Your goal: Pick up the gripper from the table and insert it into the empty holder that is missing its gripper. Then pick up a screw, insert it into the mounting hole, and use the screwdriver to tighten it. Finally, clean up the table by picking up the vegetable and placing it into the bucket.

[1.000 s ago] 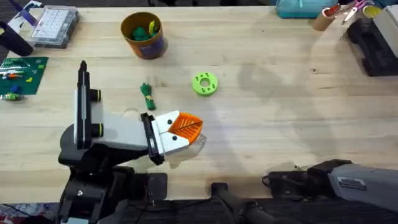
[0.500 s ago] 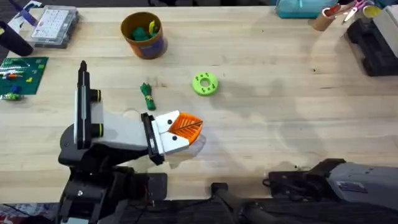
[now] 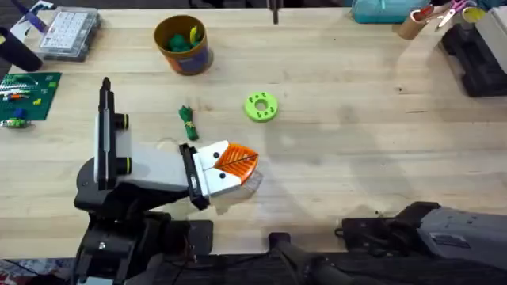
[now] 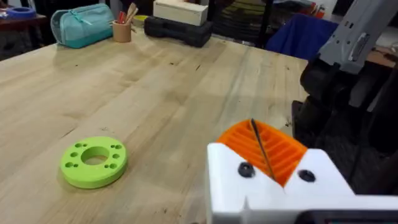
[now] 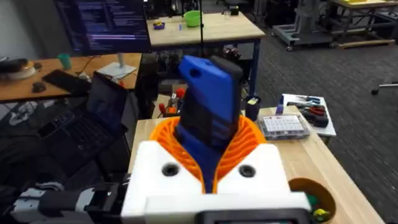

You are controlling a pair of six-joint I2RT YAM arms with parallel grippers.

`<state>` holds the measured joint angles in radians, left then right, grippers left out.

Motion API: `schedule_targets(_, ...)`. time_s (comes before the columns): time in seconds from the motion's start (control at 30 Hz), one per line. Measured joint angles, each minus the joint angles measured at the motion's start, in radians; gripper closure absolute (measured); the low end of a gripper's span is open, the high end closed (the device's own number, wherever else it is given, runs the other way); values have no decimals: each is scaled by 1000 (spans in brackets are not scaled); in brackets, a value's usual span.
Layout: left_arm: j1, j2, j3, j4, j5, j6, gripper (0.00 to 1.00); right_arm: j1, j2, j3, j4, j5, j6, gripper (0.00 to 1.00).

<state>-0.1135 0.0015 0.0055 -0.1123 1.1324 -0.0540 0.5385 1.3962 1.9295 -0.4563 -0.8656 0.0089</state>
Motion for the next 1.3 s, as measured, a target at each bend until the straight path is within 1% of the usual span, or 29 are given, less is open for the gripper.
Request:
schedule_targets(0.07,0,0,0,0,0,0,988,0,-13,-31,17,-10,-1,952)
schedule_targets(0.17,0,0,0,0,0,0,988,0,-41,-112,92,-39,-2,953)
schedule_targets(0.47,0,0,0,0,0,0,988,0,-169,-462,406,-84,15,953)
schedule_targets(0.57,0,0,0,0,0,0,988,0,-207,-578,547,-96,57,952)
schedule_targets(0.63,0,0,0,0,0,0,988,0,-218,-652,677,-102,102,951)
schedule_targets(0.83,0,0,0,0,0,0,988,8,-220,-860,1099,-110,268,952)
schedule_targets(0.93,0,0,0,0,0,0,988,21,-221,-946,1241,-114,322,951)
schedule_targets(1.0,0,0,0,0,0,0,988,29,-221,-986,1277,-120,342,952)
schedule_targets(1.07,0,0,0,0,0,0,988,38,-220,-1006,1277,-124,351,953)
schedule_targets(1.1,0,0,0,0,0,0,988,56,-212,-1014,1279,-128,350,952)
schedule_targets(1.3,0,0,0,0,0,0,988,114,-173,-1014,1279,-134,311,953)
